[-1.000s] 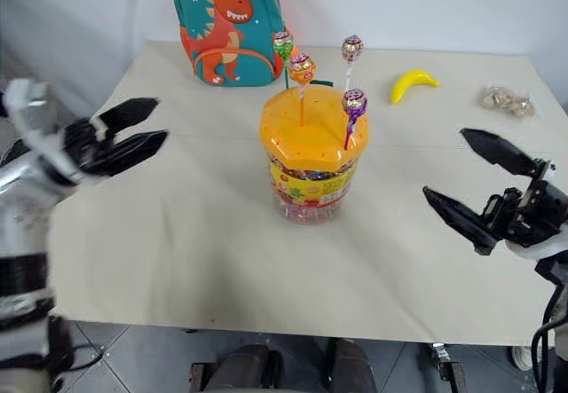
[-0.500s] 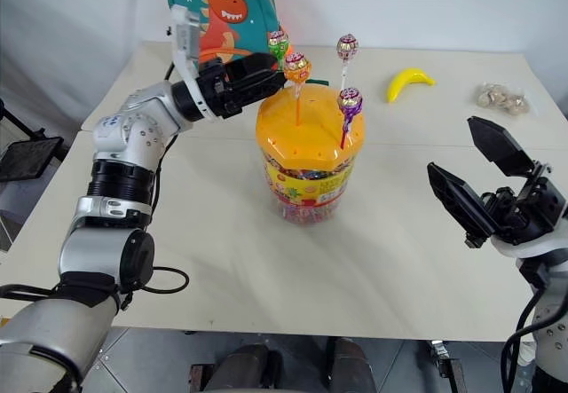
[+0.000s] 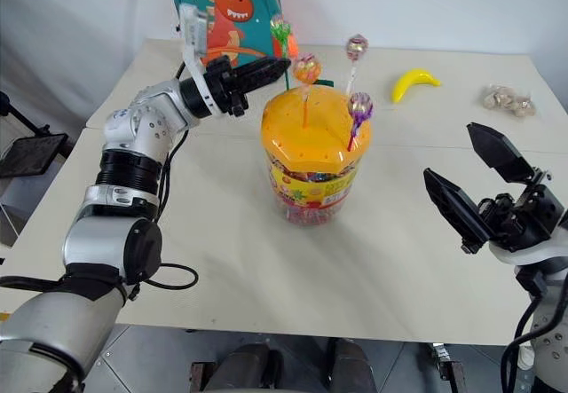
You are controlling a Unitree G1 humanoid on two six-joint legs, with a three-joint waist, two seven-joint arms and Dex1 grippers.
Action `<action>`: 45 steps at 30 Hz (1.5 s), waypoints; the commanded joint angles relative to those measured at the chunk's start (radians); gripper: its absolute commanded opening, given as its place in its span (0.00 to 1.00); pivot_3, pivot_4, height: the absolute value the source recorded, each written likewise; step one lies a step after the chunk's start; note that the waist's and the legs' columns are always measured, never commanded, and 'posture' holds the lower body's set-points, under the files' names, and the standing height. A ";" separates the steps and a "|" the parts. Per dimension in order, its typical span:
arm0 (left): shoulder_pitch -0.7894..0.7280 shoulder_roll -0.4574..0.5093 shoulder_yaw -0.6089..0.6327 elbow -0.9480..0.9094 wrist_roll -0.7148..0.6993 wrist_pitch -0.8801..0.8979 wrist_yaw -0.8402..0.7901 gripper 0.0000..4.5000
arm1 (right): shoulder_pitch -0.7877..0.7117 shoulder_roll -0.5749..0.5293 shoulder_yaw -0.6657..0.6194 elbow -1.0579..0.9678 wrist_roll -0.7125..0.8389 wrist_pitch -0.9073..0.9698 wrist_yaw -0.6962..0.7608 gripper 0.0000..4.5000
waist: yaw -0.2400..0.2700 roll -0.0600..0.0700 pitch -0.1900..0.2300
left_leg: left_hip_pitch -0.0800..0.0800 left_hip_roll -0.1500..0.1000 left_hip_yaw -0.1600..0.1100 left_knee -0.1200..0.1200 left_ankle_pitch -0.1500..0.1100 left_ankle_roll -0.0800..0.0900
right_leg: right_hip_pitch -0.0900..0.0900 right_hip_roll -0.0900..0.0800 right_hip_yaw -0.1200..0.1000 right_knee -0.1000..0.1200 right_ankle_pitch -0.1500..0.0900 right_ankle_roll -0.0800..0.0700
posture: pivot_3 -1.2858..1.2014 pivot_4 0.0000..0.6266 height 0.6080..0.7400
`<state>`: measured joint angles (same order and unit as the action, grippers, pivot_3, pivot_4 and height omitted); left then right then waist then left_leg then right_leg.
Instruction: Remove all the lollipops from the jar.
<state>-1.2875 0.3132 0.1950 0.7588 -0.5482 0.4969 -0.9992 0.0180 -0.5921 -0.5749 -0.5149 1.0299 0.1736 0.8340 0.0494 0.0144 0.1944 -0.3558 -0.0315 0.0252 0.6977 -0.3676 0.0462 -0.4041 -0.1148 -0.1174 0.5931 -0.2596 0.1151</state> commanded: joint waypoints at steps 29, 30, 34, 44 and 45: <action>1.416 0.526 0.489 -0.845 0.000 0.448 0.205 0.27 | -0.076 -0.141 0.229 0.150 -0.146 -0.037 0.609 1.00 | -0.027 -0.002 -0.001 | 0.002 0.004 -0.001 0.000 -0.009 -0.001 | -0.004 -0.008 0.014 0.002 -0.003 -0.006 | 0.52 0.24 1.00; 1.420 0.522 0.488 -0.846 -0.005 0.443 0.198 0.33 | -0.072 -0.142 0.223 0.151 -0.147 -0.036 0.607 1.00 | -0.027 -0.001 -0.001 | 0.002 0.005 -0.001 -0.001 -0.009 -0.001 | -0.004 -0.008 0.014 0.002 -0.003 -0.006 | 0.52 0.24 1.00; 1.410 0.522 0.503 -0.816 -0.013 0.373 0.175 0.59 | -0.068 -0.138 0.203 0.153 -0.154 -0.035 0.573 1.00 | -0.026 -0.001 -0.002 | 0.003 0.005 0.001 0.000 -0.009 -0.001 | -0.004 -0.008 0.015 0.001 -0.003 -0.006 | 0.52 0.24 1.00; 1.316 0.771 0.585 -0.635 -0.101 0.084 -0.281 0.78 | -0.095 -0.159 0.062 0.094 -0.068 0.072 0.310 1.00 | -0.027 0.002 -0.002 | 0.001 0.005 0.001 0.000 -0.010 -0.001 | -0.006 -0.009 0.013 0.002 -0.004 -0.007 | 0.52 0.24 1.00; 1.282 0.785 0.564 -0.646 -0.117 0.085 -0.295 0.78 | -0.101 -0.160 0.050 0.093 -0.061 0.079 0.288 1.00 | -0.024 0.003 -0.002 | 0.001 0.004 0.001 -0.001 -0.010 0.000 | -0.006 -0.009 0.013 0.002 -0.004 -0.007 | 0.52 0.24 1.00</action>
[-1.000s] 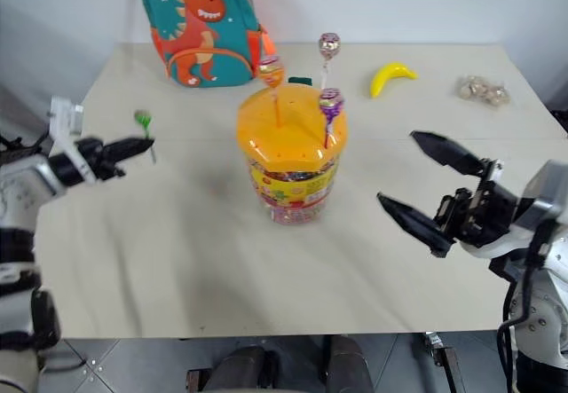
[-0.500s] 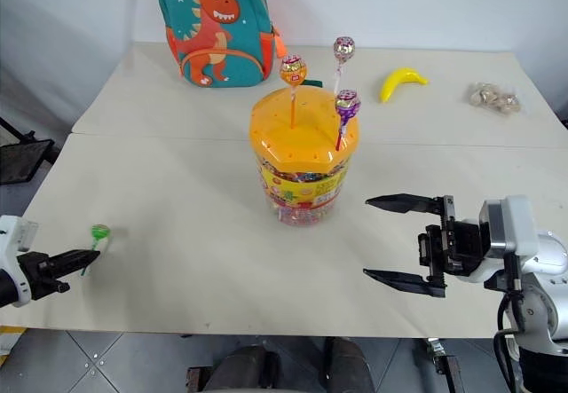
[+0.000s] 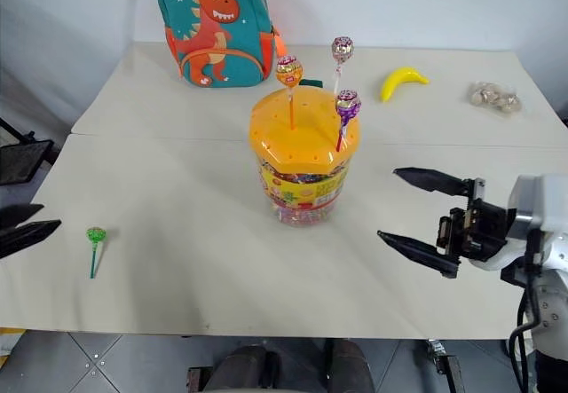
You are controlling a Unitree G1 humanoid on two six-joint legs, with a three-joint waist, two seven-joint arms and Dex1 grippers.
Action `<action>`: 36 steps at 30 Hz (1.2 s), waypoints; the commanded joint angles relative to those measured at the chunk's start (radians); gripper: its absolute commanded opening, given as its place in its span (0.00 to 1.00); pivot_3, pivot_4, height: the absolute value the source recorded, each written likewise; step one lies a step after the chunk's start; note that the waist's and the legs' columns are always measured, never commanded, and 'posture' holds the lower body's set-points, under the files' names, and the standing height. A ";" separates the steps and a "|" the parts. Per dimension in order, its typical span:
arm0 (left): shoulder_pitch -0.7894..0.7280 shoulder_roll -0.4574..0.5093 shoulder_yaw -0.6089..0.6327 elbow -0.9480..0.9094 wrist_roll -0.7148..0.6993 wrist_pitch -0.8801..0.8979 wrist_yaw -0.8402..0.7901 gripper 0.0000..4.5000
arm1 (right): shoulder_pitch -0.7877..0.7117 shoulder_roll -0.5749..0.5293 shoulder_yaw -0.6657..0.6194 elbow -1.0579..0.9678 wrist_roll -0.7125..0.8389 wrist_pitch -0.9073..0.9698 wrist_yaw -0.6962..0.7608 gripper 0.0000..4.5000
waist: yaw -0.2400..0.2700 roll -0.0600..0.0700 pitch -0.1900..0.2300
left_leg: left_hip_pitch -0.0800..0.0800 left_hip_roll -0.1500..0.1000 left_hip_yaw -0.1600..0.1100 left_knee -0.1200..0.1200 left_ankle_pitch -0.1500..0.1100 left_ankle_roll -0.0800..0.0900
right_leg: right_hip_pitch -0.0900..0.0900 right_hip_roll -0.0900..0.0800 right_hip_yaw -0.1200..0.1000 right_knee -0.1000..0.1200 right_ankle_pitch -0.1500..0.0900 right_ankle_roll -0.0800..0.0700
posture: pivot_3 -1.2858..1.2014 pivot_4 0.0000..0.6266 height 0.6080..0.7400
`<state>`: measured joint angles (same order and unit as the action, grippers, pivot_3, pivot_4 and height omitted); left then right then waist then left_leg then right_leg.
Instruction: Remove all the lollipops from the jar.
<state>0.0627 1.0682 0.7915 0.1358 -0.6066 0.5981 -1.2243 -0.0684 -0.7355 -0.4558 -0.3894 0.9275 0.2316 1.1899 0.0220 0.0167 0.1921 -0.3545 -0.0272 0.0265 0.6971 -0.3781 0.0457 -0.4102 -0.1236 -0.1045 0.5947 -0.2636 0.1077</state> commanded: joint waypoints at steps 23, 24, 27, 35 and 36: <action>-1.125 -0.644 -0.766 -0.032 -0.131 0.116 0.171 0.87 | 0.076 0.028 -0.203 -0.222 0.135 0.020 -0.286 1.00 | 0.004 -0.005 0.001 | 0.001 -0.004 0.011 0.003 0.004 0.006 | -0.001 0.009 0.000 0.003 0.005 0.009 | 0.52 0.24 1.00; -1.126 -0.642 -0.763 -0.033 -0.137 0.128 0.168 0.80 | 0.080 0.029 -0.203 -0.222 0.135 0.017 -0.287 1.00 | 0.004 -0.005 0.001 | 0.001 -0.004 0.011 0.003 0.004 0.006 | -0.001 0.009 0.000 0.003 0.005 0.009 | 0.52 0.24 1.00; -1.128 -0.656 -0.765 -0.041 -0.123 0.123 0.195 0.60 | 0.093 0.040 -0.201 -0.213 0.122 -0.001 -0.277 1.00 | 0.006 -0.005 0.001 | 0.001 -0.004 0.010 0.003 0.004 0.006 | 0.000 0.009 0.000 0.002 0.005 0.009 | 0.52 0.24 1.00; -1.151 -0.684 -0.676 -0.033 -0.192 0.163 0.293 0.06 | 0.080 0.046 -0.184 -0.172 0.112 -0.020 -0.247 1.00 | 0.006 -0.005 0.001 | 0.001 -0.004 0.009 0.003 0.004 0.006 | 0.000 0.009 0.000 0.002 0.005 0.009 | 0.52 0.24 1.00; -1.160 -0.692 -0.642 -0.028 -0.222 0.175 0.314 0.00 | 0.075 0.045 -0.181 -0.163 0.114 -0.020 -0.241 1.00 | 0.006 -0.005 0.001 | 0.001 -0.004 0.009 0.003 0.004 0.006 | 0.000 0.009 0.000 0.002 0.005 0.009 | 0.52 0.24 1.00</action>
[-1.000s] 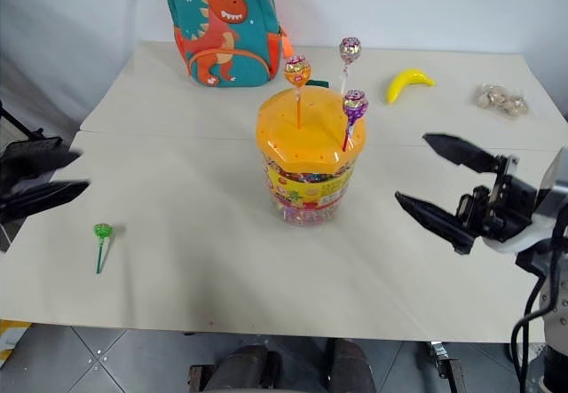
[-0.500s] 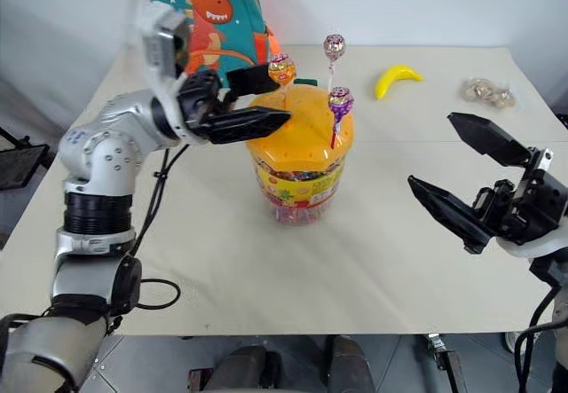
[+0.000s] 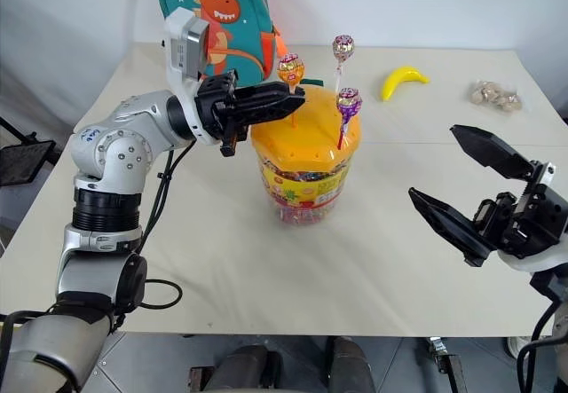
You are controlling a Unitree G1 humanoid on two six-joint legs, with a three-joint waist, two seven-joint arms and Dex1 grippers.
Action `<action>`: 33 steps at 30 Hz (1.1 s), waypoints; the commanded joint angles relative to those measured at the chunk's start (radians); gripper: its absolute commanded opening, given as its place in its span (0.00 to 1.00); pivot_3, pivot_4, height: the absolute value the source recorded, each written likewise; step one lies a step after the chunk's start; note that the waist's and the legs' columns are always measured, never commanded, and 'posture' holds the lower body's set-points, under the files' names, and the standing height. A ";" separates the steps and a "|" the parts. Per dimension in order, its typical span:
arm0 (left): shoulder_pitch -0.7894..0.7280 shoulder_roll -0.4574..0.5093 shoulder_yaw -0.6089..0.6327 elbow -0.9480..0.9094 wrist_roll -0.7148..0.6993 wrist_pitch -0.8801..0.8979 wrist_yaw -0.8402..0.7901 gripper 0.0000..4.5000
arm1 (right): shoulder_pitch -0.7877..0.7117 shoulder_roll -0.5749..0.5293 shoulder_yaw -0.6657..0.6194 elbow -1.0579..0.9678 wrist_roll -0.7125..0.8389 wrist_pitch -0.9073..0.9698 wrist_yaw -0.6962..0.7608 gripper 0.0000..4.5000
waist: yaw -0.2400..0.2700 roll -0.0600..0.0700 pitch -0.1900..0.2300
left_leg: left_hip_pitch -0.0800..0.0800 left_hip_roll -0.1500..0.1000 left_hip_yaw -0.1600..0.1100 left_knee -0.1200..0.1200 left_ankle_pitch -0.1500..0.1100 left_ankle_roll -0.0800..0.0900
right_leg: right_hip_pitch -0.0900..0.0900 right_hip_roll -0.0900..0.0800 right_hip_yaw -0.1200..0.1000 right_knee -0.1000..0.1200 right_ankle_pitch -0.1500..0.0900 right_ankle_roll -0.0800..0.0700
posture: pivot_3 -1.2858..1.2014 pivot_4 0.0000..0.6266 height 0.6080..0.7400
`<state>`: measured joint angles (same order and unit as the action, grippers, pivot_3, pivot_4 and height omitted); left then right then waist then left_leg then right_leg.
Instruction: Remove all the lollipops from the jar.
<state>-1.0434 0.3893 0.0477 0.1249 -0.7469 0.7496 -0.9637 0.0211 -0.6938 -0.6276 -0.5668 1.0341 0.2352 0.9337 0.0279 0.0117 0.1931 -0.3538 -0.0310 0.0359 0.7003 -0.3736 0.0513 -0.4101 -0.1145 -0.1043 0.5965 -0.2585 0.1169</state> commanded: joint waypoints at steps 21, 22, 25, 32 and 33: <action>0.936 0.507 0.524 -0.389 -0.008 0.463 0.349 0.00 | -0.130 -0.054 0.238 0.196 -0.158 -0.056 0.340 1.00 | 0.007 -0.002 0.001 | 0.000 0.002 -0.011 0.001 -0.003 -0.003 | 0.004 -0.006 0.004 -0.005 -0.001 -0.002 | 0.52 0.24 1.00; 0.960 0.482 0.535 -0.401 -0.010 0.476 0.368 0.00 | -0.130 -0.055 0.248 0.210 -0.170 -0.060 0.354 1.00 | 0.008 -0.002 0.001 | -0.001 0.001 -0.013 0.001 -0.003 -0.003 | 0.004 -0.006 0.003 -0.005 -0.001 -0.002 | 0.52 0.24 1.00; 1.040 0.452 0.494 -0.444 0.035 0.481 0.415 0.00 | -0.140 -0.049 0.268 0.251 -0.217 -0.086 0.374 1.00 | 0.000 -0.001 0.000 | 0.000 0.001 -0.012 0.000 -0.003 -0.004 | 0.004 -0.007 0.003 -0.004 -0.002 -0.003 | 0.52 0.24 1.00; 1.076 0.396 0.476 -0.457 0.037 0.433 0.424 0.21 | -0.117 -0.048 0.252 0.298 -0.306 -0.134 0.340 1.00 | -0.005 0.004 -0.003 | 0.001 0.002 -0.011 -0.001 -0.003 -0.005 | 0.002 -0.005 0.003 -0.002 -0.002 -0.005 | 0.52 0.24 1.00; 1.081 0.401 0.481 -0.454 0.040 0.410 0.408 0.28 | -0.111 -0.050 0.246 0.300 -0.304 -0.133 0.342 1.00 | -0.005 0.004 -0.003 | 0.001 0.002 -0.010 -0.001 -0.003 -0.006 | 0.002 -0.005 0.003 -0.001 -0.003 -0.005 | 0.52 0.24 1.00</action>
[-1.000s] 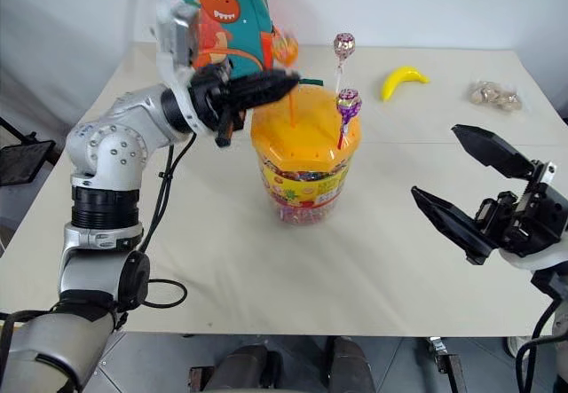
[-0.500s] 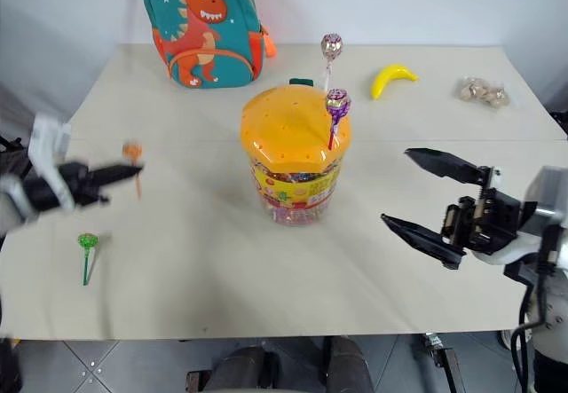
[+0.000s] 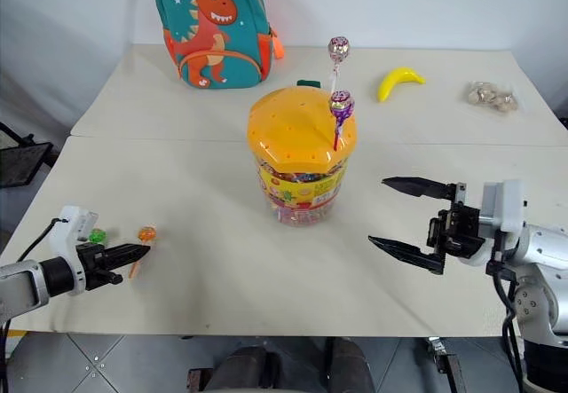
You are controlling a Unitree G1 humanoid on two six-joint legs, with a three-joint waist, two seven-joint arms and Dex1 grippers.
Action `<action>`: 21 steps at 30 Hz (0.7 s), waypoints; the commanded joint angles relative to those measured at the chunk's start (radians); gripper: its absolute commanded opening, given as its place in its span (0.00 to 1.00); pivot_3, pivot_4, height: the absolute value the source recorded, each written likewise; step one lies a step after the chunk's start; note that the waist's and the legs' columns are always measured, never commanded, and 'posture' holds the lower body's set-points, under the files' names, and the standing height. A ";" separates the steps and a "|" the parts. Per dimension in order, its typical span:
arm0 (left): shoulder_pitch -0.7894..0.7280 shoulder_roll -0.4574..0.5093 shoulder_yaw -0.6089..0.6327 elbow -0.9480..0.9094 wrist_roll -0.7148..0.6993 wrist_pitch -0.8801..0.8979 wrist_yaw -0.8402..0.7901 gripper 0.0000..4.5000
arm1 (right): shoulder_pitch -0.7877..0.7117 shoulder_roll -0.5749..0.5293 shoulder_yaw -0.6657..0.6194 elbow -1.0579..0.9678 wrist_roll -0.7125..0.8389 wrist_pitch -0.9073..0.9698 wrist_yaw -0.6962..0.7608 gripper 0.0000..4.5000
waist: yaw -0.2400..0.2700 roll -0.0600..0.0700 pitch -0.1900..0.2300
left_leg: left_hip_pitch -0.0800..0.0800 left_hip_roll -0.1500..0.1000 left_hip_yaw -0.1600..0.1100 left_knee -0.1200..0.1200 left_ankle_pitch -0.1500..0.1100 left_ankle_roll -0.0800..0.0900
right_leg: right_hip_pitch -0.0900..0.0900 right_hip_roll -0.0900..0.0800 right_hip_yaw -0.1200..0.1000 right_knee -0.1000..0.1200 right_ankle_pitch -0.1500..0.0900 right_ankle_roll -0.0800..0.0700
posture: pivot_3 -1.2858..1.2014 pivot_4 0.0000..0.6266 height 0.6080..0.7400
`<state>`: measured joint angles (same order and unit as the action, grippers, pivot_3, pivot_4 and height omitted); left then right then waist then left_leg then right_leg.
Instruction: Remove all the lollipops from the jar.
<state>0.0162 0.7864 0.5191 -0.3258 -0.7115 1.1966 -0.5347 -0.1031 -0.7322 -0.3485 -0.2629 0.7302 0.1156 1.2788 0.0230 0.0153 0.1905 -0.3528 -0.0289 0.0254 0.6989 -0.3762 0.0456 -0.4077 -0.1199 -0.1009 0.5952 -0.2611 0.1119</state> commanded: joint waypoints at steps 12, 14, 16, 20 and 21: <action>-0.126 0.096 0.200 0.161 -0.128 -0.519 -0.521 0.76 | 0.015 0.011 -0.154 -0.097 0.214 0.124 -0.176 1.00 | -0.001 0.000 0.000 | -0.001 0.003 0.000 0.001 0.000 -0.002 | -0.001 0.001 -0.001 -0.002 -0.001 -0.003 | 0.52 0.24 1.00; -0.198 0.082 0.159 0.152 -0.150 -0.539 -0.516 0.79 | -0.037 0.014 -0.117 -0.134 0.236 0.169 -0.254 1.00 | -0.003 0.002 0.000 | 0.000 0.003 0.000 0.000 0.000 -0.002 | -0.001 0.001 -0.001 -0.001 -0.001 -0.003 | 0.52 0.24 1.00; -0.280 0.058 0.102 0.130 -0.168 -0.566 -0.518 0.88 | -0.101 0.023 -0.066 -0.175 0.258 0.220 -0.333 1.00 | -0.004 0.002 0.000 | 0.000 0.003 0.000 0.000 0.000 -0.002 | -0.002 0.002 -0.001 0.001 -0.001 -0.003 | 0.52 0.24 1.00; -0.369 0.021 0.016 0.100 -0.196 -0.604 -0.575 0.99 | -0.197 0.031 0.024 -0.204 0.246 0.295 -0.432 1.00 | -0.004 0.002 0.000 | -0.001 0.004 0.000 0.000 0.000 -0.003 | -0.003 0.003 -0.001 0.002 -0.001 -0.003 | 0.52 0.24 1.00; -0.377 0.019 0.004 0.097 -0.213 -0.592 -0.582 0.99 | -0.221 0.030 0.044 -0.198 0.234 0.306 -0.442 1.00 | -0.004 0.002 0.000 | -0.001 0.004 0.001 0.000 0.000 -0.003 | -0.003 0.004 -0.001 0.002 -0.001 -0.003 | 0.52 0.24 1.00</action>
<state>-0.3506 0.8057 0.5278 -0.1993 -0.8839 0.6207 -1.0926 -0.3011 -0.7017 -0.3107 -0.4410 0.9673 0.4064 0.8616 0.0189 0.0170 0.1908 -0.3541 -0.0253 0.0267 0.6987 -0.3764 0.0428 -0.4110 -0.1159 -0.1018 0.5968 -0.2626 0.1091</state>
